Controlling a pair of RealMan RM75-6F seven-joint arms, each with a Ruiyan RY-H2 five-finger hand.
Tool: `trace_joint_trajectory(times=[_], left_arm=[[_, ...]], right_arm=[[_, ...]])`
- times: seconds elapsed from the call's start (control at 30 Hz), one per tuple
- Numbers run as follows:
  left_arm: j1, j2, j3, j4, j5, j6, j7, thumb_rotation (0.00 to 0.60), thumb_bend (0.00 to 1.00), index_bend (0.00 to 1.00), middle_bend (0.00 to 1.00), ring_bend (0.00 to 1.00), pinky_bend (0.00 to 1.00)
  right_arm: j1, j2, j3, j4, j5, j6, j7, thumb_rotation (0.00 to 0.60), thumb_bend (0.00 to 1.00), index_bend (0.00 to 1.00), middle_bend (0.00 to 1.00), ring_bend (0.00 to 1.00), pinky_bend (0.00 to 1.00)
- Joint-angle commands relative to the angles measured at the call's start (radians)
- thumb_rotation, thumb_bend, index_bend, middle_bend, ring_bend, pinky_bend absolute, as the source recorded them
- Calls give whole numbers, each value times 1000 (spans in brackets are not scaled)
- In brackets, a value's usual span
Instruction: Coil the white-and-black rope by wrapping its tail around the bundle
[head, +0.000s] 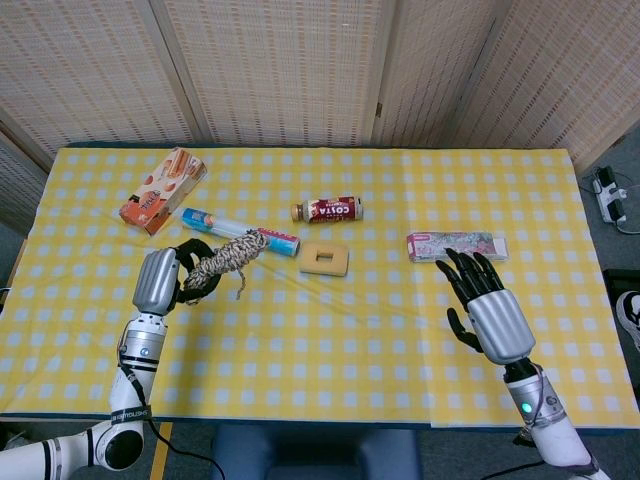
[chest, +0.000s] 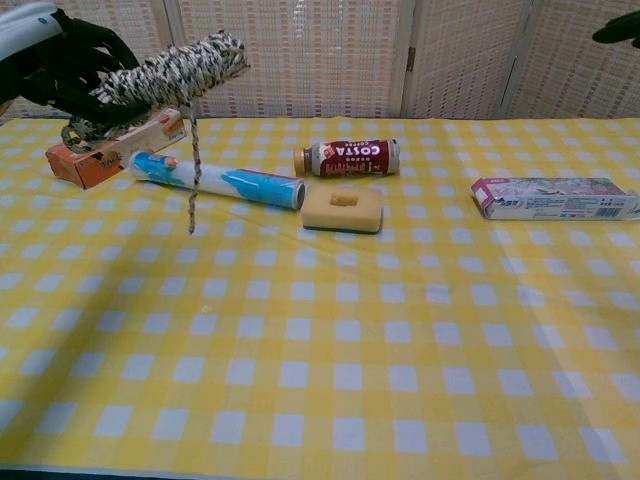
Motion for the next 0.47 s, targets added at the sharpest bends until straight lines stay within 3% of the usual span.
trace_joint_trajectory(times=[0.03,0.17,0.47], left_arm=[[1,2,2,2,5,0,-2,600,754,784,803,670,534],[1,5,7,3,14,2,4,600,754,785,803,670,534],[2,5,11,-2,24,8,7,600,754,785,803,670,534]], right_arm=[[-78,24,-41,32,3,56,80,600,573,0,0,19,0],[-153,25,-64,81,8,106,144,600,573,0,0,13,0],[-245,-39,-64,209,8,147,251,600,574,0,0,0,0]])
